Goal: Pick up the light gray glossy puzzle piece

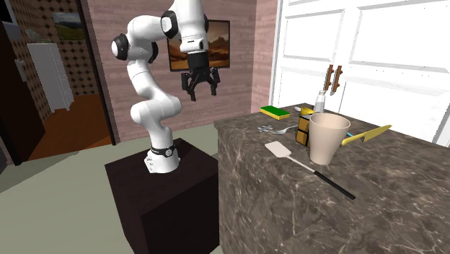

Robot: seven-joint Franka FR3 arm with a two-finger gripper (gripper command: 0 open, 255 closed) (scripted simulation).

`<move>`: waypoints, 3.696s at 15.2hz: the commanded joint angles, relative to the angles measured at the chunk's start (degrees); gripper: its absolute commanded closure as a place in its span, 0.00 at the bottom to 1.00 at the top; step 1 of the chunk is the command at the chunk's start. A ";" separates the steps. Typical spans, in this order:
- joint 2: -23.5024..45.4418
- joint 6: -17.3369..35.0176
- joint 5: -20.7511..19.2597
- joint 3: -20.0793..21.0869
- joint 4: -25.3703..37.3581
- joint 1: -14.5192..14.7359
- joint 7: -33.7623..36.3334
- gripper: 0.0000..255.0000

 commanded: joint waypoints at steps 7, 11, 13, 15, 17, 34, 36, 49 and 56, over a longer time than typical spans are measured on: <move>10.56 4.68 1.62 6.31 4.08 1.76 4.37 0.00; 18.27 7.19 1.62 10.40 8.00 2.52 7.49 0.00; 22.31 8.22 1.23 12.40 10.32 2.81 9.16 0.00; 26.49 9.08 0.53 14.34 12.88 3.13 10.95 0.00; 30.79 9.75 -0.48 16.23 15.67 3.45 12.83 0.00; 38.78 16.11 -2.96 19.20 15.69 4.34 16.27 1.00; 38.78 16.12 -2.96 19.19 15.69 4.34 16.27 1.00; 37.71 9.26 -2.69 18.85 21.55 4.21 15.96 1.00; 37.62 4.53 -2.73 18.69 26.19 4.11 15.95 1.00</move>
